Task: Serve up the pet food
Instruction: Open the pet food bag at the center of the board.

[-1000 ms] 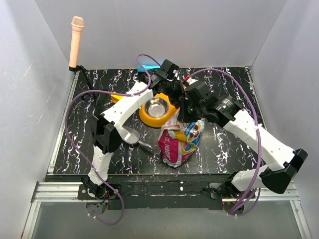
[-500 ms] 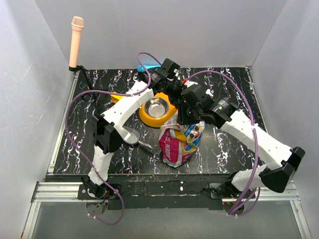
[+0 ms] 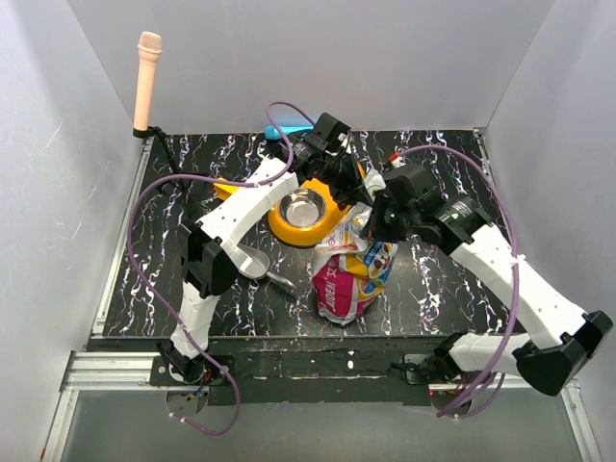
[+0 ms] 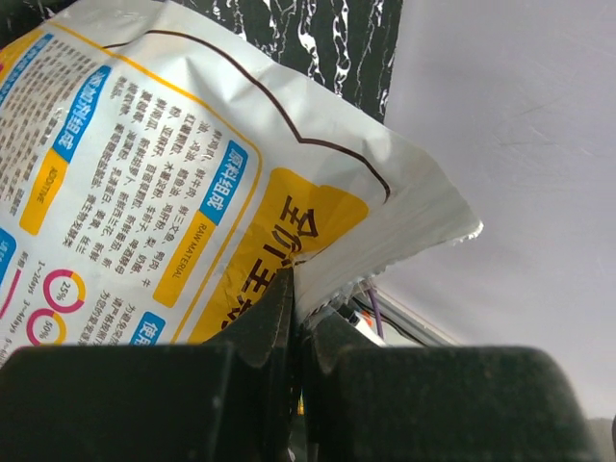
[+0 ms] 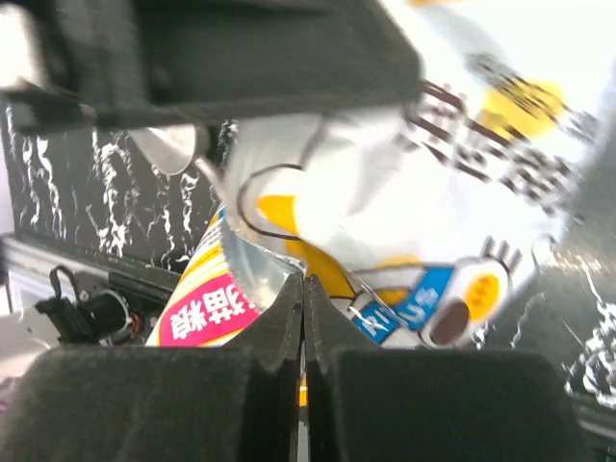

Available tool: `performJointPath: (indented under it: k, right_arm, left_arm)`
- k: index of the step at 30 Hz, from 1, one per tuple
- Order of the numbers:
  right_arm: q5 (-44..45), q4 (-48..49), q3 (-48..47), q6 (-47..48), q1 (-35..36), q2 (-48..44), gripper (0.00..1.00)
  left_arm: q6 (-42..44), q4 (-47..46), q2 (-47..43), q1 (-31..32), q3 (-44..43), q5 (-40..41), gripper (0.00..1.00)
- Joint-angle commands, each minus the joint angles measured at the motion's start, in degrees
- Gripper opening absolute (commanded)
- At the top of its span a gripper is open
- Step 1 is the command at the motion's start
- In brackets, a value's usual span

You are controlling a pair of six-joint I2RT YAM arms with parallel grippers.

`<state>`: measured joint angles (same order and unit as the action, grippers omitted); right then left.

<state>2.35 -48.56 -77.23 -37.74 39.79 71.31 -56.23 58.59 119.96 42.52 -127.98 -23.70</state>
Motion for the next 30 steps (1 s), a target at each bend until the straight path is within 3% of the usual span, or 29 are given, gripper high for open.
performJointPath:
  k: [1,5,8,10,15,22,30]
  right_arm:
    - [16.5,-23.2,-2.4,-6.6,-0.1,2.3,0.01]
    - [20.0,-19.9,2.4,-4.4,4.4,-1.7,0.01]
    - [7.0,-8.9,5.2,3.8,4.7,-5.4,0.01]
    - [8.3,-5.5,6.3,2.9,4.2,-8.1,0.01]
    - [17.1,-15.1,3.0,-3.0,2.7,-8.6,0.01]
    - [3.7,-6.7,2.5,4.4,0.4,-6.5,0.01]
    - [0.5,-2.9,-1.3,8.8,0.4,-0.9,0.12]
  left_arm:
    - [-3.4,-8.9,-5.3,-0.5,-4.7,-5.0,0.0]
    - [-2.7,-7.5,-4.1,-0.5,-7.5,-4.7,0.0]
    - [-2.8,-7.6,-4.1,-0.4,-7.4,-4.5,0.0]
    - [-2.8,-7.5,-3.9,-0.6,-7.4,-4.6,0.0]
    - [-2.7,-7.6,-3.7,-0.5,-7.4,-4.8,0.0]
    - [-2.7,-8.4,-4.0,-0.5,-6.9,-4.9,0.0]
    - [-2.9,-9.3,-5.1,-0.4,-5.8,-5.1,0.0]
